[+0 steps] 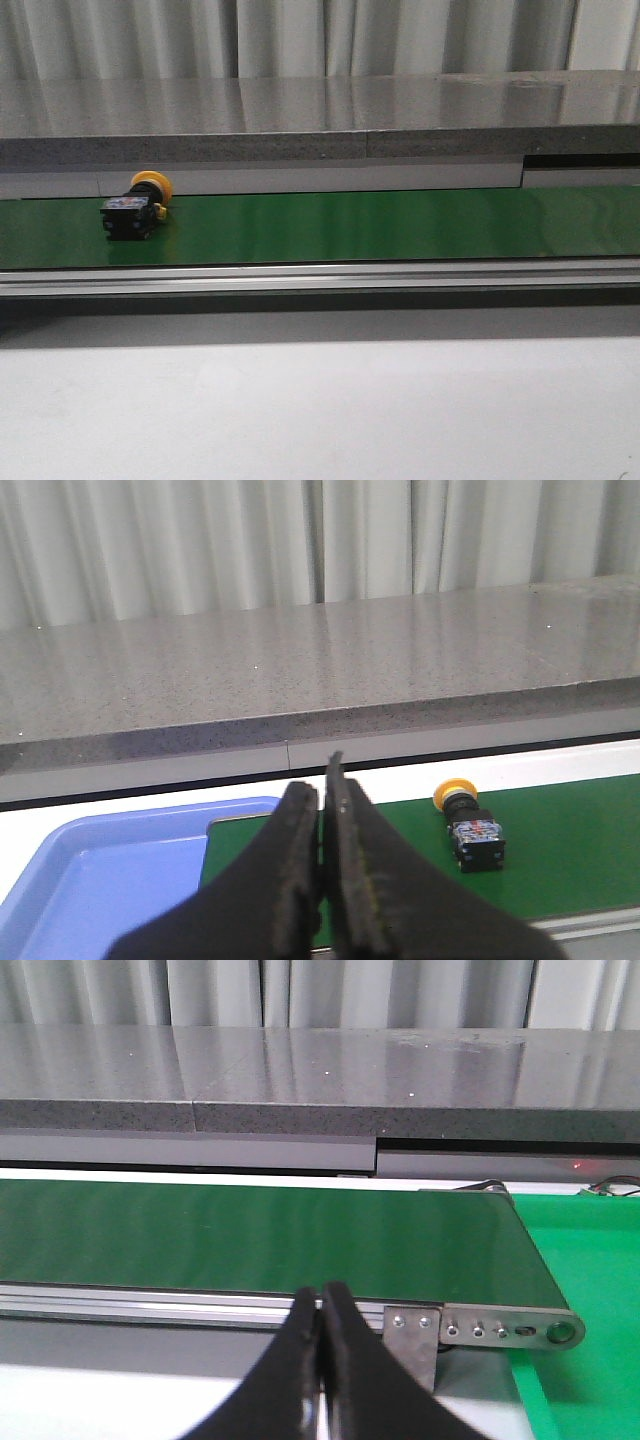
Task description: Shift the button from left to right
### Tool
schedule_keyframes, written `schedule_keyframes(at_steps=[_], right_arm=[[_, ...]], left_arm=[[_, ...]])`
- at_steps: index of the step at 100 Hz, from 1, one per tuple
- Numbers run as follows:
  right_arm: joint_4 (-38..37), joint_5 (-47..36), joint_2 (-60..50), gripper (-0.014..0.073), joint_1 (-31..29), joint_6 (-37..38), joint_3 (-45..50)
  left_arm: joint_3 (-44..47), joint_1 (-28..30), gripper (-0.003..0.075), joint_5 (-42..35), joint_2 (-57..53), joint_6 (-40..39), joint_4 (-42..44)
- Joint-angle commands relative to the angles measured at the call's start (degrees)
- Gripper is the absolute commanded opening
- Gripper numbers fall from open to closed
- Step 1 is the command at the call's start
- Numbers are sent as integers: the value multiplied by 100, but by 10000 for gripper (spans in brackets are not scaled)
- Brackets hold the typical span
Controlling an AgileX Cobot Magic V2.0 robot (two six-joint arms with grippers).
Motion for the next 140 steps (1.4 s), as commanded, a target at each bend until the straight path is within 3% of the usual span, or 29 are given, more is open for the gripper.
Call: schedule_keyframes(at_steps=[1, 53, 94, 140], right_arm=[[-62, -474, -121, -68, -33, -13, -83], [-62, -565, -121, -68, -30, -13, -131], [95, -120, 384, -68, -30, -13, -896], [360, 1699, 2309, -68, -30, -13, -2937]], left_arm=[[-168, -46, -20, -467, 44, -5, -76], [-168, -46, -20, -467, 44, -5, -76], [-168, -46, -20, -467, 44, -5, -76], [-168, -46, -20, -467, 44, -5, -76]])
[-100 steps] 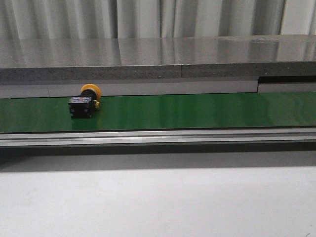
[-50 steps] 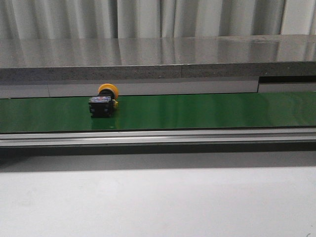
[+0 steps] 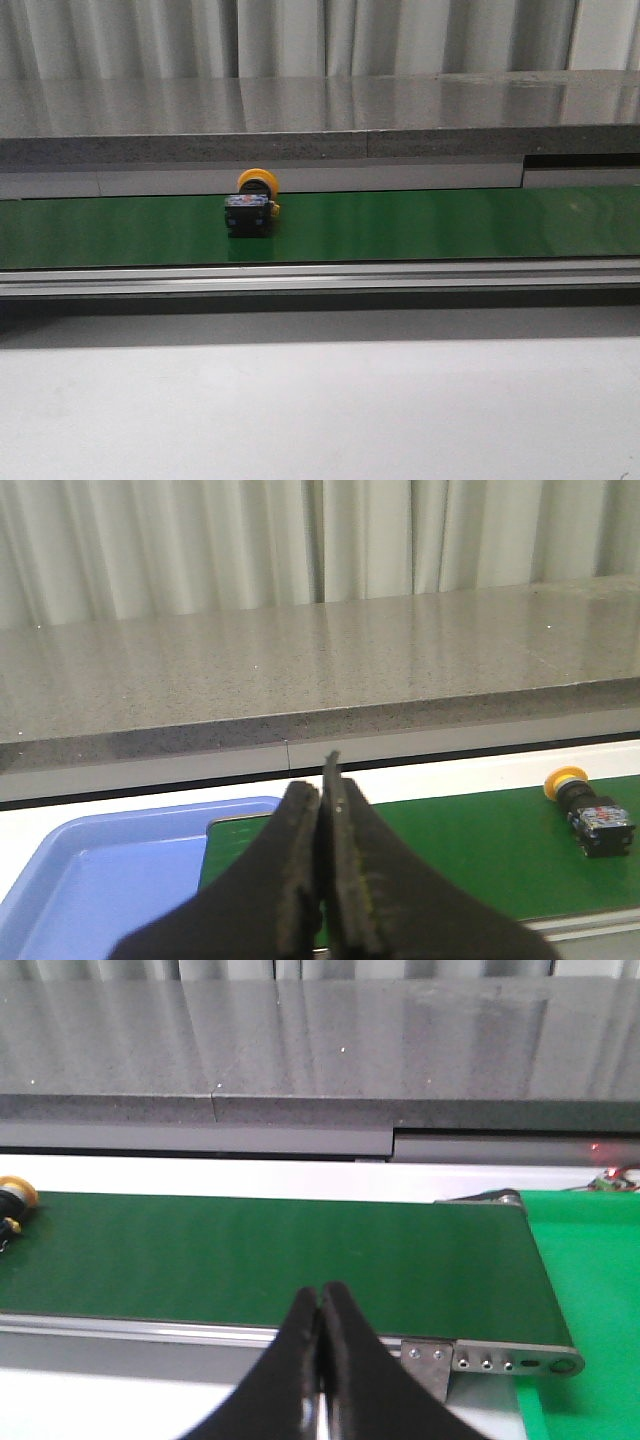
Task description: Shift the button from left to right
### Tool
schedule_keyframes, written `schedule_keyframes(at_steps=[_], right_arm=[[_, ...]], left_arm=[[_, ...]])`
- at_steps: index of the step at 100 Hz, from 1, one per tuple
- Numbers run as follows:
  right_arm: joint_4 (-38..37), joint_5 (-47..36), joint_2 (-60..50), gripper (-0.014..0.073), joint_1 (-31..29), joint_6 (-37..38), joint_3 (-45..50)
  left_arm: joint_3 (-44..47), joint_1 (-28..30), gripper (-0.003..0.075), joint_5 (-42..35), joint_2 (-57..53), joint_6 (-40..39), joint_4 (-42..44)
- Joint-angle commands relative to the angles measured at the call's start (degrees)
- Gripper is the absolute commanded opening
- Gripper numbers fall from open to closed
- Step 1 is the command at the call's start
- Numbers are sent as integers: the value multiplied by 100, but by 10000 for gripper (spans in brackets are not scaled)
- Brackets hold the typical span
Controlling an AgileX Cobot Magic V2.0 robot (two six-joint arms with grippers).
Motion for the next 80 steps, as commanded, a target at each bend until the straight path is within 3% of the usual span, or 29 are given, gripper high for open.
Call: schedule_keyframes(at_steps=[1, 39, 80], right_arm=[[163, 107, 493, -68, -30, -13, -540], [552, 1336, 2004, -68, -30, -13, -1739], [652, 1418, 2294, -64, -30, -13, -1917]], left_arm=[[-168, -46, -20, -467, 44, -5, -62], [-168, -46, -20, -467, 44, -5, -62], [-168, -46, -20, -467, 44, -5, -62]])
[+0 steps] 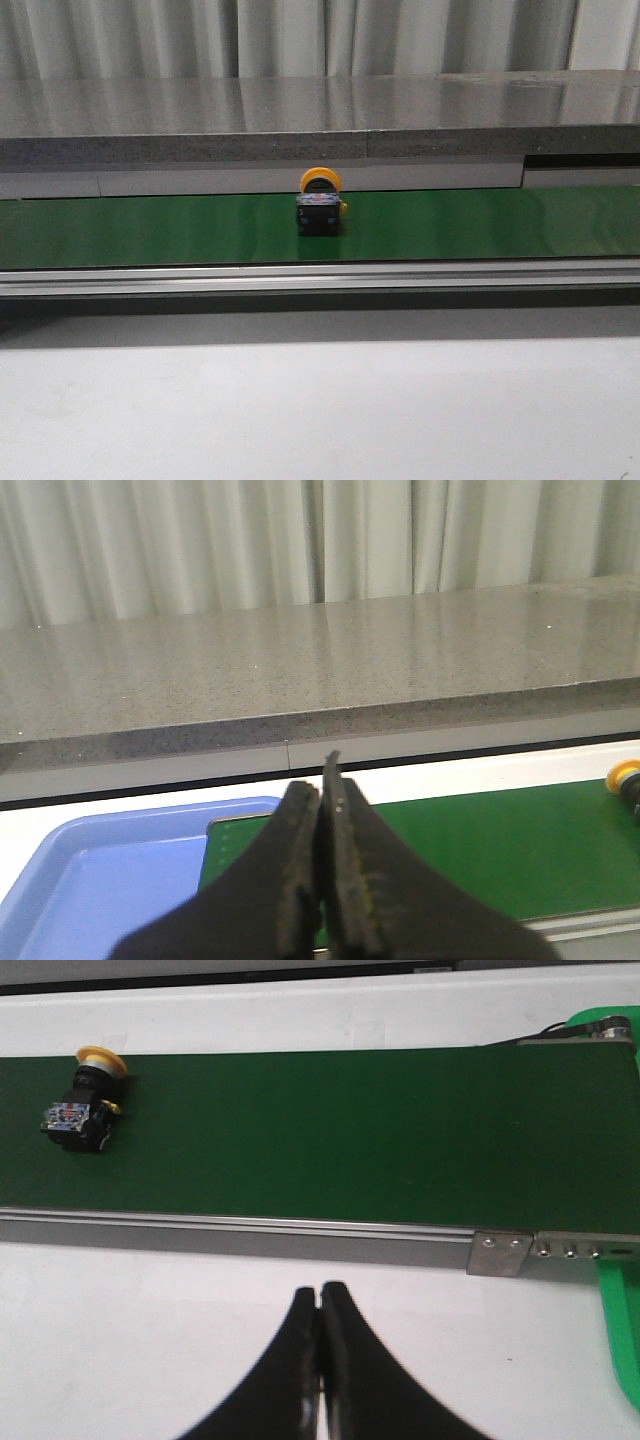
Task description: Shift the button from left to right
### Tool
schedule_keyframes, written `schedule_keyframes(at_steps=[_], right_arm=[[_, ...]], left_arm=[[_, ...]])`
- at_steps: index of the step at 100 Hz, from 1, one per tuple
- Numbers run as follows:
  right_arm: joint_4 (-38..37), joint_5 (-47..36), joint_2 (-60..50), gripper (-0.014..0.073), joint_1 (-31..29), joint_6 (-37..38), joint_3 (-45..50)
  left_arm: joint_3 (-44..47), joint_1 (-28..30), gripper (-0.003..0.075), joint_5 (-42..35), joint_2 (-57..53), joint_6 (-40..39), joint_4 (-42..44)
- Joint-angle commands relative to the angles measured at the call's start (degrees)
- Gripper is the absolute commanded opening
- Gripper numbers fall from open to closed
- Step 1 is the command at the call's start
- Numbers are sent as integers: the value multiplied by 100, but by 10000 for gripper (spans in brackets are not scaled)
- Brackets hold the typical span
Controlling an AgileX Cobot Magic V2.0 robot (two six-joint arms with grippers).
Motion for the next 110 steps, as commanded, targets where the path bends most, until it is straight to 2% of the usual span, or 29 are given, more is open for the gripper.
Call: schedule_keyframes(at_steps=[1, 9, 19, 38, 50, 78, 110], right_arm=[[65, -310, 18, -62, -30, -13, -215], [65, -298, 18, -27, -30, -13, -215], [65, -286, 18, 92, -30, -13, -215], [65, -299, 18, 486, -30, -13, -215], [65, -410, 18, 647, -30, -13, -215], [65, -380, 243, 664, -30, -13, -307], [69, -374, 1751, 664, 8, -13, -1228]], left_arm=[[-168, -46, -20, -467, 44, -5, -62], [-168, -46, -20, -467, 44, -5, -62], [-168, -46, -20, -467, 44, -5, -62], [-168, -46, -20, -467, 44, -5, -62], [-168, -46, -20, -467, 44, -5, -62], [-168, -46, -20, -467, 44, -5, -62], [-168, -46, -20, -467, 44, -5, -62]])
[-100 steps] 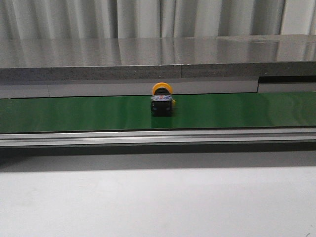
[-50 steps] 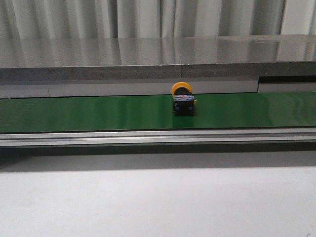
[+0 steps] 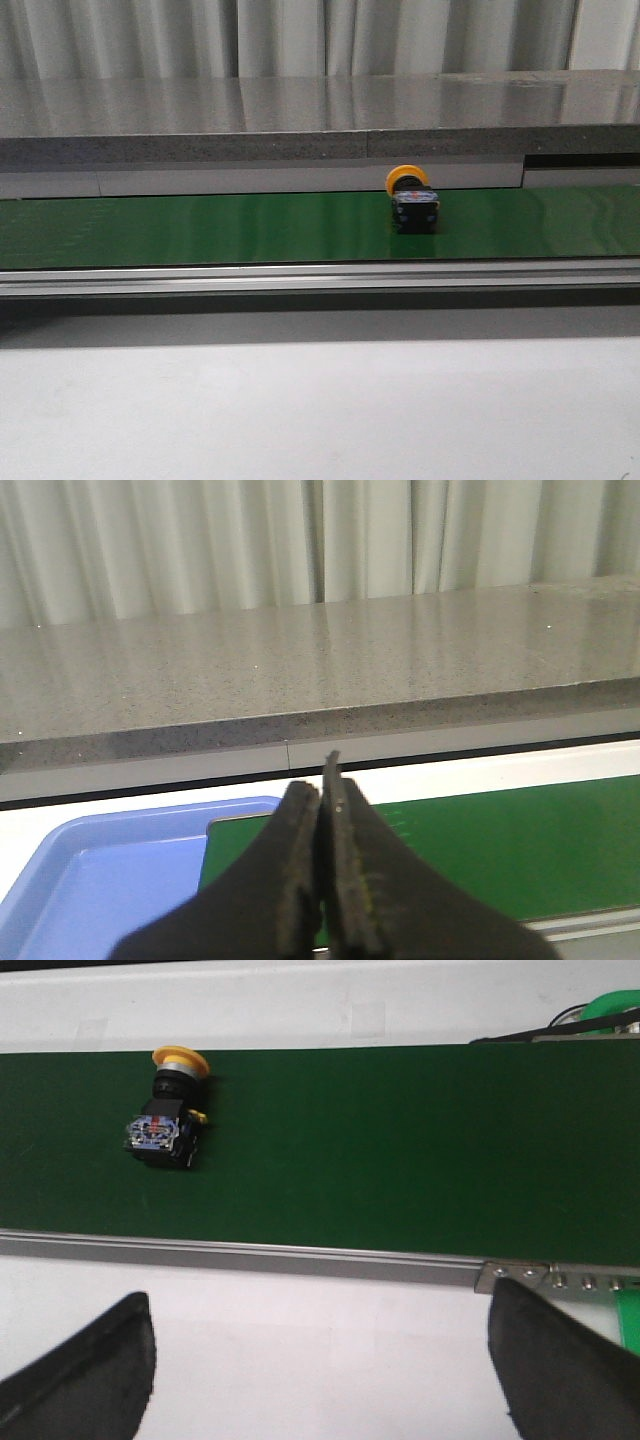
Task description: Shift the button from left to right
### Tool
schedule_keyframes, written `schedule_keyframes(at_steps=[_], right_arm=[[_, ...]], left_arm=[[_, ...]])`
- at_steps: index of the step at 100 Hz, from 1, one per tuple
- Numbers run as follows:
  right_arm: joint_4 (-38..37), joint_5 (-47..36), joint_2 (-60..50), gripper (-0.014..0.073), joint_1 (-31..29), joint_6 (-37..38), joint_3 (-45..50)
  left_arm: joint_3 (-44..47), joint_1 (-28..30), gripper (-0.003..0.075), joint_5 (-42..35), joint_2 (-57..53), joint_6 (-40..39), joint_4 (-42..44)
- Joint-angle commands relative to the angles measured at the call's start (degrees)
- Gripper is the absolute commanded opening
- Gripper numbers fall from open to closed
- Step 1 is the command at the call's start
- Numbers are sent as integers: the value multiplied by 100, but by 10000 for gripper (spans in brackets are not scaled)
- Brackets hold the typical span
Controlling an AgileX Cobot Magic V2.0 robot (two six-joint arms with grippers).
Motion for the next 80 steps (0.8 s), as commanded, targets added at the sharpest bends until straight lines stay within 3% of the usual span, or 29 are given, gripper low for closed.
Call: schedule_keyframes(at_steps=[1, 80], right_arm=[[48, -363, 451, 664, 8, -13, -449], [48, -403, 3780, 664, 398, -305, -2572]], left_arm=[[-168, -46, -20, -467, 44, -5, -62], [-168, -46, -20, -467, 44, -5, -62]])
